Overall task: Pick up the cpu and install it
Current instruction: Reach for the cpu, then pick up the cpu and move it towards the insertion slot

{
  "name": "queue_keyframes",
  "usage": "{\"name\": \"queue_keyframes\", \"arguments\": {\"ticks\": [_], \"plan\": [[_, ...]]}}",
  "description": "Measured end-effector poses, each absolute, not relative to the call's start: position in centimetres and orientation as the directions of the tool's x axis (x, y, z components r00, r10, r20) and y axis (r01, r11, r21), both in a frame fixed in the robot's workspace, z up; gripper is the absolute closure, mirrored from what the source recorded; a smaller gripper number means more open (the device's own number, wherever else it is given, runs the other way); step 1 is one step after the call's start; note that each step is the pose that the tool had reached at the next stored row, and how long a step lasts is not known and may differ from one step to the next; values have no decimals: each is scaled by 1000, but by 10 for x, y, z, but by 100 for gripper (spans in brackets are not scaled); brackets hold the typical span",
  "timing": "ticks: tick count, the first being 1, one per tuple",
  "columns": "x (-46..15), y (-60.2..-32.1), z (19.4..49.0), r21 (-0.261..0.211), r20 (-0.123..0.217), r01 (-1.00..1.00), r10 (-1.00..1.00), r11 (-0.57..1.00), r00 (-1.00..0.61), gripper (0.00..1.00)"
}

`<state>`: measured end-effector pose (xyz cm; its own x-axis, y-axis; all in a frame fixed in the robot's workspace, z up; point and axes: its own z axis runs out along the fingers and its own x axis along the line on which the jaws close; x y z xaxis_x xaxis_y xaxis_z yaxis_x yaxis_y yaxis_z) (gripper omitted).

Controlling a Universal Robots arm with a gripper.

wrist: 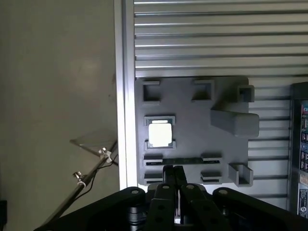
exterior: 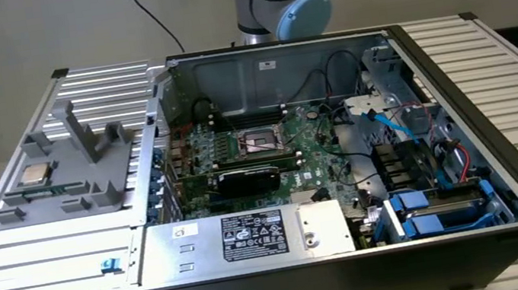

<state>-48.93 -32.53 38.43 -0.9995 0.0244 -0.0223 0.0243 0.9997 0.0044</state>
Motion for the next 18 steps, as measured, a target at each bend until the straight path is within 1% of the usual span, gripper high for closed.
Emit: {"name": "queue_keyframes", "arguments": {"ticks": [4, 17, 18], "plan": [[-487, -325, 384, 14, -22, 24, 25, 1000, -999, 89], [-487, -325, 384, 14, -22, 24, 25, 1000, -999, 89], [-487, -325, 384, 14, -22, 24, 25, 1000, -999, 87]]}}
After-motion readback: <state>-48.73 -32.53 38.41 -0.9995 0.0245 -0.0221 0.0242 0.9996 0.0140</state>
